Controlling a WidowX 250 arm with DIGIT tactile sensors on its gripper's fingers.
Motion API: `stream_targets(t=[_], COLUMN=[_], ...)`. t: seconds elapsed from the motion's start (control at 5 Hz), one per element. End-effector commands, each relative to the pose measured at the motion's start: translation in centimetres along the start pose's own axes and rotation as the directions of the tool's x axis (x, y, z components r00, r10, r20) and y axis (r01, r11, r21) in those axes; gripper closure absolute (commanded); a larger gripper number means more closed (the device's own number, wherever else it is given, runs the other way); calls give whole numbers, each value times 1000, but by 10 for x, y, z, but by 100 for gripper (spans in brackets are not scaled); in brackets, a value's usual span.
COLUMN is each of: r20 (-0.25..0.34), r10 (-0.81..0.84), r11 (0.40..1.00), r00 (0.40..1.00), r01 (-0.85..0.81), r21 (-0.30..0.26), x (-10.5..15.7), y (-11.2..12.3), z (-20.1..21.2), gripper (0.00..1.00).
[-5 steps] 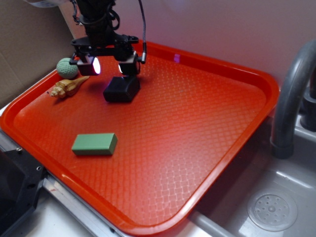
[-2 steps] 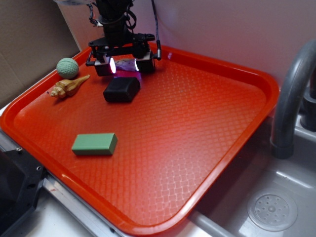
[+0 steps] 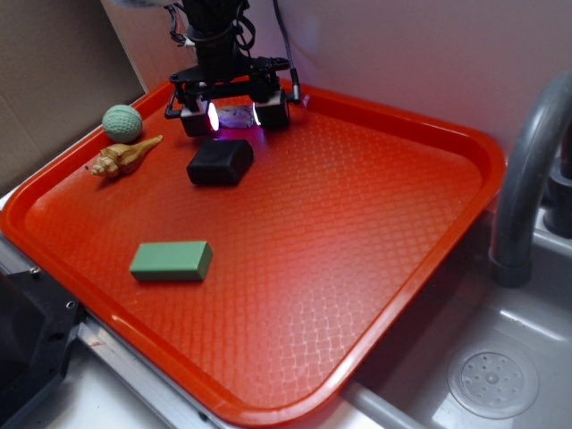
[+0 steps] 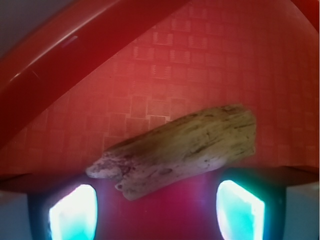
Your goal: Grab the wood chip.
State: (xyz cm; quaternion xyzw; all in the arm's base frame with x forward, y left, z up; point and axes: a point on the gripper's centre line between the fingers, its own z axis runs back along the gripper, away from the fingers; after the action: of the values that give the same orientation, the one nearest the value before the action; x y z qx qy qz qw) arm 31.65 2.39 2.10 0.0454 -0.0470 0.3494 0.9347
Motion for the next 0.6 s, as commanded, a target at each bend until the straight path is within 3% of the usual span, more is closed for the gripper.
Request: stream_targets(t=[0.0, 0.2, 0.4], r20=[-1, -61, -61], r10=[191, 278, 332], r11=[975, 954, 940], r00=[982, 959, 941], r01=[-190, -283, -336], r21=[-112, -102, -69], x=[22, 33, 40], y=[31, 38, 39], z=[49, 40, 34], gripper=[0, 0, 0])
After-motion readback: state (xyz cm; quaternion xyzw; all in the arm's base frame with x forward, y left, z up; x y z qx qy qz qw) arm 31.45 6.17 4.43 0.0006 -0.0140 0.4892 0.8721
